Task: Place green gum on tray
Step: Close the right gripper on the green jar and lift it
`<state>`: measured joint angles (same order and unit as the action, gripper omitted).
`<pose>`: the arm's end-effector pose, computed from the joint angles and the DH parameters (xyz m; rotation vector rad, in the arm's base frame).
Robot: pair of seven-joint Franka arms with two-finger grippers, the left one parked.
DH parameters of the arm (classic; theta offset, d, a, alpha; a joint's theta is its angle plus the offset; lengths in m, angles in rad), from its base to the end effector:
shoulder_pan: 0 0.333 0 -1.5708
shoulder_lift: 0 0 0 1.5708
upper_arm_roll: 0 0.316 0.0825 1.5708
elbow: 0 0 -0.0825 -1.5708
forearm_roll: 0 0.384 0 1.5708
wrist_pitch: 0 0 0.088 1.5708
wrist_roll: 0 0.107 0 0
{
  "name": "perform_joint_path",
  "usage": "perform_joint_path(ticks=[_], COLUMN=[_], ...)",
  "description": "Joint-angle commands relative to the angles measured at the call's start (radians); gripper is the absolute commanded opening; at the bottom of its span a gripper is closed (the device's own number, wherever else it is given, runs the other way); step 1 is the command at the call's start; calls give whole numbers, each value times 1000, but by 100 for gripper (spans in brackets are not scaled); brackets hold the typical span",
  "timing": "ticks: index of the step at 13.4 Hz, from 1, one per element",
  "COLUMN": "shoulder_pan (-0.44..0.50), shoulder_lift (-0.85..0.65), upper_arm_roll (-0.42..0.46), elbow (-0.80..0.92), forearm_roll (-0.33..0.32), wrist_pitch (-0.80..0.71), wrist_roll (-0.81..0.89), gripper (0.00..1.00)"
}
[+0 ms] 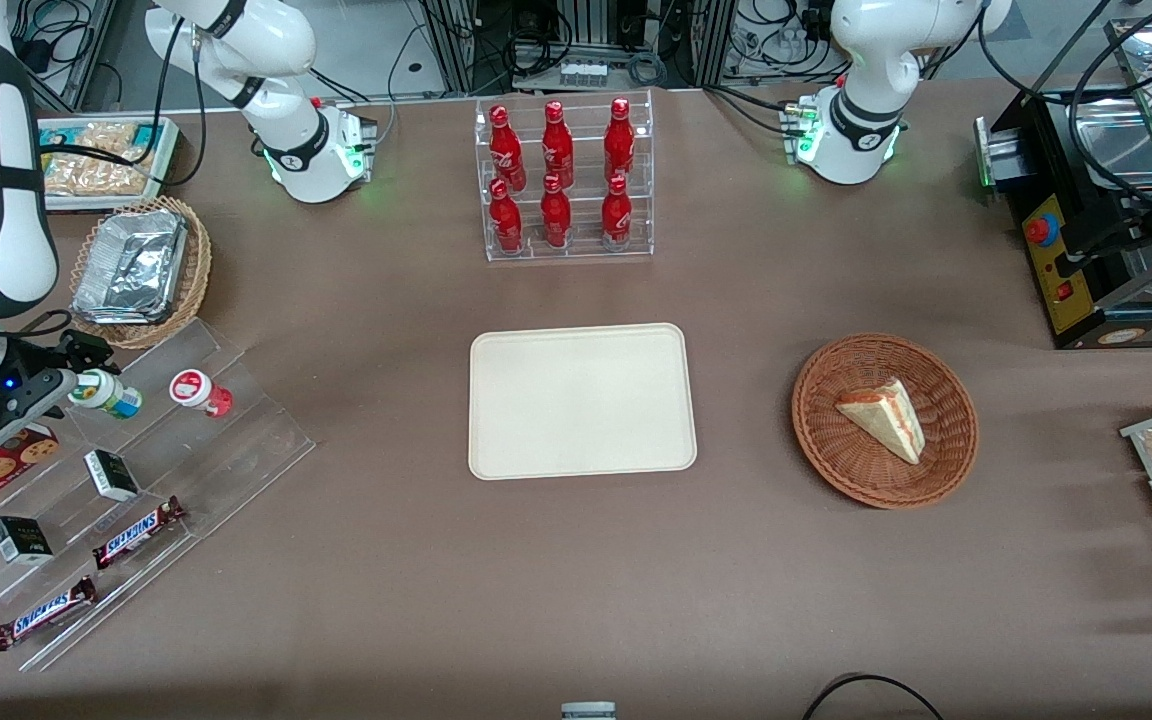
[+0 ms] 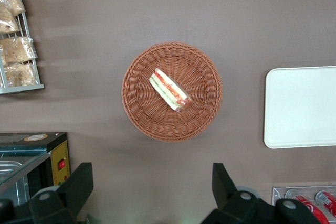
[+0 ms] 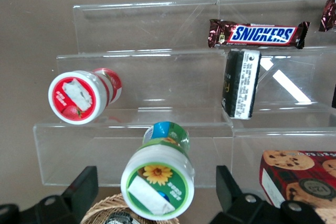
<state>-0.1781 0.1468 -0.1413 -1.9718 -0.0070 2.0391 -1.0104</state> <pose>0.5491 -0.1798 0.3911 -2.9261 -1.0600 0.1214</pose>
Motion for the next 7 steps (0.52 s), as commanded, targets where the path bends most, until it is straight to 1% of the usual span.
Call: perform_joint_path(ticks=[1, 2, 3, 4, 5, 6, 7], shoulder_pan=[-9, -9, -9, -9, -9, -8, -8], shoulder_lift=[-10, -12, -10, -10, -10, -10, -10], upper_arm_roll=[3, 3, 5, 3, 3, 3, 3], elbow=[-38, -42, -42, -42, -42, -42, -41], forearm_roll=[-24, -24, -25, -25, -25, -28, -28], wrist_pitch=[45, 50, 50, 50, 50, 49, 47], wrist_roll=[-10, -16, -20, -22, -25, -25, -25], gripper=[92, 76, 48, 25, 8, 0, 0])
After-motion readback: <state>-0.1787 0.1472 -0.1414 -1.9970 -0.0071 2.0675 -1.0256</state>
